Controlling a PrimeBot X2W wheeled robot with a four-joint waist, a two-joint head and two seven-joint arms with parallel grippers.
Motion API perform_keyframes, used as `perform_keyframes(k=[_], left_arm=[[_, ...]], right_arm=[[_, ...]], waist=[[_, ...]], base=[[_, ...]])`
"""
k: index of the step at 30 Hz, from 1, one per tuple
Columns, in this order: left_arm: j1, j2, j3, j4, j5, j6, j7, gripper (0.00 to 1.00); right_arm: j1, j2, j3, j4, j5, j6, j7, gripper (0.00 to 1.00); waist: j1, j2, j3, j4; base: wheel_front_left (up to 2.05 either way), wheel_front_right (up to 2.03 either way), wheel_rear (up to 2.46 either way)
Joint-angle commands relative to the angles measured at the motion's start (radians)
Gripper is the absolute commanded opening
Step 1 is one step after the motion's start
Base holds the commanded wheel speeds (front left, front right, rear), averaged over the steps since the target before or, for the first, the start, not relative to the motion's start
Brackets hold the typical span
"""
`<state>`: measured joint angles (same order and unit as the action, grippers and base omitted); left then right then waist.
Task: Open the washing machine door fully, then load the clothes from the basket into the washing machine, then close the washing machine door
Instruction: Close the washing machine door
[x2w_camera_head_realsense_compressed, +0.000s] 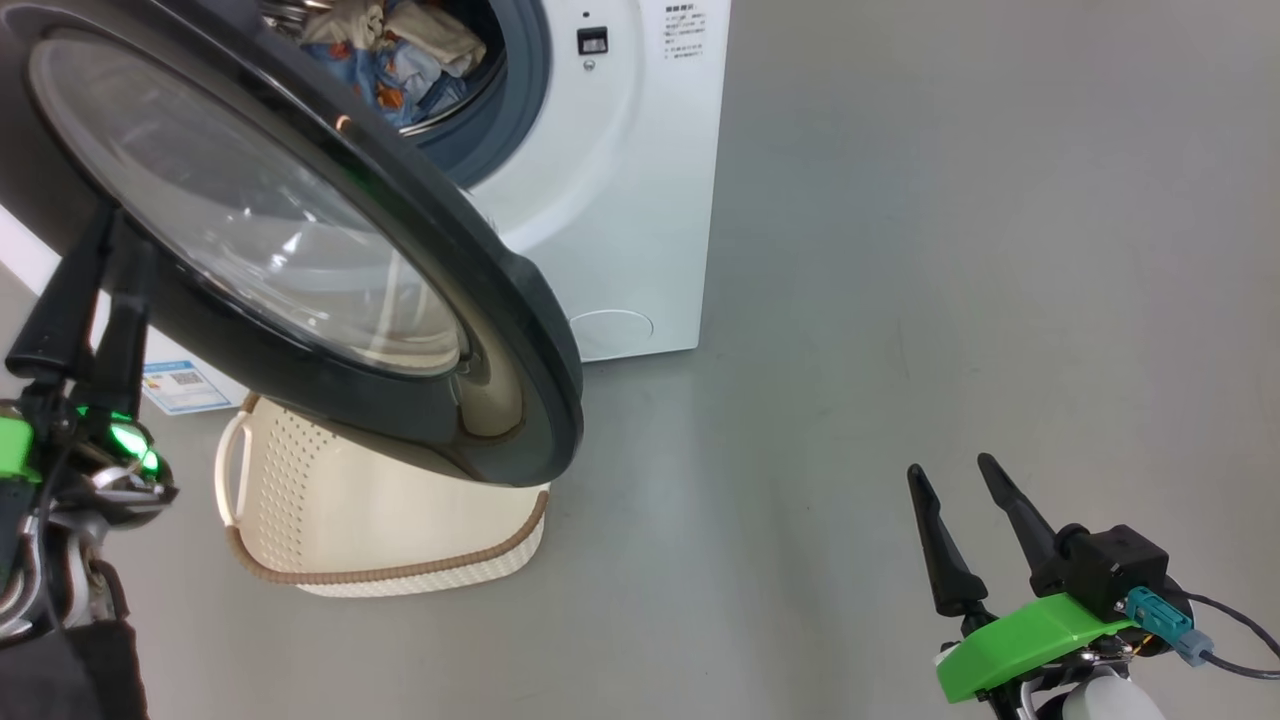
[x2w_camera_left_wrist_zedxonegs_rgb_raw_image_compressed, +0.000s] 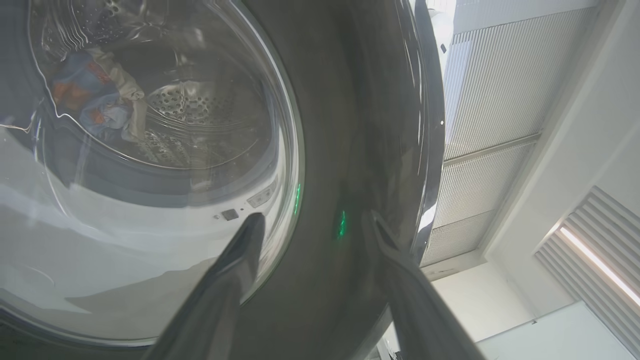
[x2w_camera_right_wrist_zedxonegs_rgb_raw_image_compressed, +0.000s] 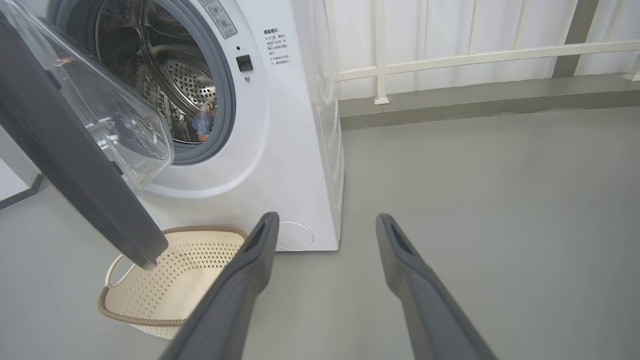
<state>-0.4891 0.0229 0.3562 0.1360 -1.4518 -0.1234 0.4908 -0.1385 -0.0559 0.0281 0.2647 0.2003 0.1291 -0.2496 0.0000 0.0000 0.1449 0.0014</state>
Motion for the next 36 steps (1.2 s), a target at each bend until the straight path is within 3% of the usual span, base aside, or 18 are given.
perform_keyframes(k=[1,7,12,25,31,36], left_arm=[[0.005,0.033,0.019,-0.045,0.002,-0.007,-0.015,1.00],[0.049,0.064,-0.041,-0.119,0.082,-0.007,-0.114,1.00],[0.088,0.119,-0.125,-0.176,0.173,-0.007,-0.281,1.00],[0.168,0.362,-0.449,-0.107,0.394,-0.007,-0.708,1.00],[0.172,0.410,-0.483,-0.047,0.533,-0.007,-0.750,1.00],[0.191,0.376,-0.426,-0.042,0.726,-0.007,-0.752,1.00]], right_arm=[[0.000,0.000,0.027,-0.025,0.003,0.002,-0.012,1.00],[0.001,-0.002,0.028,-0.027,0.007,0.002,-0.012,1.00],[-0.001,-0.003,0.027,-0.031,0.008,0.002,-0.012,1.00],[0.000,-0.003,0.030,-0.041,0.012,0.002,-0.012,1.00],[0.002,-0.002,0.031,-0.045,0.012,0.002,-0.012,1.00],[0.001,-0.002,0.031,-0.052,0.012,0.002,-0.012,1.00]], waist=[[0.0000,0.0000,0.001,-0.002],[0.0000,0.0000,0.006,-0.004],[0.0000,0.0000,0.010,-0.002],[0.0000,0.0000,0.009,0.006],[0.0000,0.0000,0.008,0.003],[0.0000,0.0000,0.009,-0.001]], base=[[0.00,0.00,0.00],[0.00,0.00,0.00],[0.00,0.00,0.00],[0.00,0.00,0.00],[0.00,0.00,0.00],[0.00,0.00,0.00]])
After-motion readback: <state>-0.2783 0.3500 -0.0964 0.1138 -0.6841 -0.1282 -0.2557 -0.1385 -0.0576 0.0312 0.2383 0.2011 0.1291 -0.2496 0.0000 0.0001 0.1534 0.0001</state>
